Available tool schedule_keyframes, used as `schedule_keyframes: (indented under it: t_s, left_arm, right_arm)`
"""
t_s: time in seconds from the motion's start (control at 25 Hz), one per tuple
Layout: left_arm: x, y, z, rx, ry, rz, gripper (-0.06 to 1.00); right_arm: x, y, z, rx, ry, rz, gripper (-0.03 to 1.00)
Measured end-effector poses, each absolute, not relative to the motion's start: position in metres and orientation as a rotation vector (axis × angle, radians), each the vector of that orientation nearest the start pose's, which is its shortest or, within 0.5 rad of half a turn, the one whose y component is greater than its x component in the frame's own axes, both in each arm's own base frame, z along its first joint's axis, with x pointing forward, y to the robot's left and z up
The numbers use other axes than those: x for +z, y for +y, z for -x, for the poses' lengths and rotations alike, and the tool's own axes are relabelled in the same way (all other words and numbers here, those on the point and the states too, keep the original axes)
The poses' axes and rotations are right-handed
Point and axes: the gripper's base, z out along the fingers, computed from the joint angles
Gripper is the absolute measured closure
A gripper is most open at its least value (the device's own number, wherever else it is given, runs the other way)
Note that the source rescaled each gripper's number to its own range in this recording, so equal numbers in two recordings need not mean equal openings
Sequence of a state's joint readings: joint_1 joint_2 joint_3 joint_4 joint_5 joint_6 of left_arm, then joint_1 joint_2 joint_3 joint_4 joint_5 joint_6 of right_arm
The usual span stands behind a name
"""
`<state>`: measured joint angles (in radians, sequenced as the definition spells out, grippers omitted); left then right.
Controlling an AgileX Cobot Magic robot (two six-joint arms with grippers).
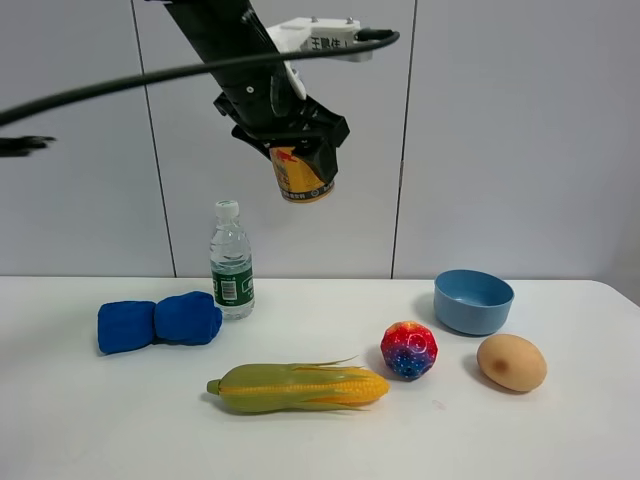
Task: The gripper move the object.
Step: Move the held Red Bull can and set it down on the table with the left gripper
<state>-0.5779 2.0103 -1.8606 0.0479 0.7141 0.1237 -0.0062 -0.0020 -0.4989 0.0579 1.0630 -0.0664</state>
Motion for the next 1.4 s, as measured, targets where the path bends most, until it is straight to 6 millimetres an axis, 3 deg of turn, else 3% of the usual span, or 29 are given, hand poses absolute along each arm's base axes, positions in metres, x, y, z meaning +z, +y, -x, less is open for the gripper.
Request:
schedule_keyframes:
  t_s: [0.2, 0.44, 0.64, 0.96, 1.4]
  left_arm:
    - [0.278, -0.279, -0.432, -0.171, 2.266, -0.849, 0.94]
    - [0.24, -0.305, -0.455, -0.226, 2.312, -0.858, 0.94]
    - [0.214, -0.324, -0.46, -0.258, 2.298, -0.876, 0.94]
    - [0.175, -0.333, -0.466, -0.272, 2.287, -0.938, 0.94]
    - [0.149, -0.337, -0.472, -0.291, 2.27, -0.925, 0.94]
  right_arm:
    - [0.277, 0.005, 0.005, 0.024, 2.043, 0.064, -0.03]
    - [0.277, 0.005, 0.005, 0.024, 2.043, 0.064, -0.03]
    - [0.277, 0.005, 0.005, 0.024, 2.043, 0.064, -0.03]
    - [0.277, 0.005, 0.005, 0.024, 2.043, 0.064, -0.03]
    - [0.277, 0.005, 0.005, 0.024, 2.043, 0.064, -0.03]
